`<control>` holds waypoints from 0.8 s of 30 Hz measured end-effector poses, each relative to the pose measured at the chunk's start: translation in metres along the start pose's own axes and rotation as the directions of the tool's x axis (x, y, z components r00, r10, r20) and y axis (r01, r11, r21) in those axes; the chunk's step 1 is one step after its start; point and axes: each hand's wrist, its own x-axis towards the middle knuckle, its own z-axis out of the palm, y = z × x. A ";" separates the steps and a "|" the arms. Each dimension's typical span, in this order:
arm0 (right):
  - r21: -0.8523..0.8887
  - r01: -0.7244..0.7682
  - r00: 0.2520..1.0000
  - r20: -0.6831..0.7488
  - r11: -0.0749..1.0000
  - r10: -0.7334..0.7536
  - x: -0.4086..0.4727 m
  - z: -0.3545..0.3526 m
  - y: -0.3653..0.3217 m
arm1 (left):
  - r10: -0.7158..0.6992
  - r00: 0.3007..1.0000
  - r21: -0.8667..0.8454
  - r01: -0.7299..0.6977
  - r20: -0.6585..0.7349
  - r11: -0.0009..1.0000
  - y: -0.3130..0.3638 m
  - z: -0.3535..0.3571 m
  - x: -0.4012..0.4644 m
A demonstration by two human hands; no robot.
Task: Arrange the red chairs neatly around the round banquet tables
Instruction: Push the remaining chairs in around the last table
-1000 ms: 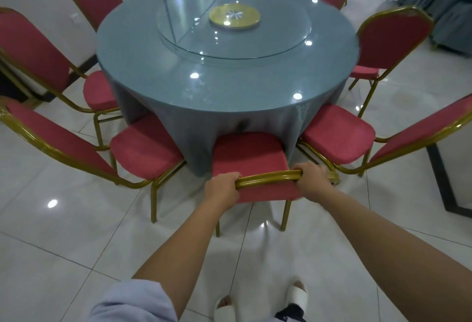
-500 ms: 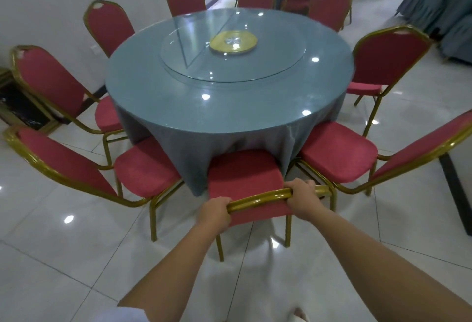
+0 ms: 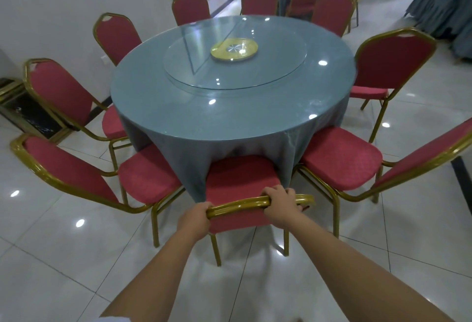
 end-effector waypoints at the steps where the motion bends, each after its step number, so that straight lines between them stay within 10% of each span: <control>1: 0.006 0.043 0.998 0.039 0.999 -0.043 -0.002 -0.004 0.007 | -0.006 1.000 0.004 0.006 -0.008 1.000 0.001 0.001 -0.001; 7: 0.002 0.182 0.983 0.024 0.983 -0.182 -0.041 -0.024 0.065 | -0.051 0.999 0.120 0.049 0.009 0.991 0.038 -0.003 -0.012; 15: 0.347 -0.015 0.990 -0.129 0.938 0.064 -0.110 -0.063 0.190 | 0.446 0.893 -0.056 -0.449 -0.053 0.892 0.226 0.041 -0.044; 24: 0.525 -0.006 0.900 -0.368 0.851 0.233 -0.144 -0.162 0.291 | 0.485 0.817 -0.305 -0.398 0.311 0.865 0.336 0.116 -0.045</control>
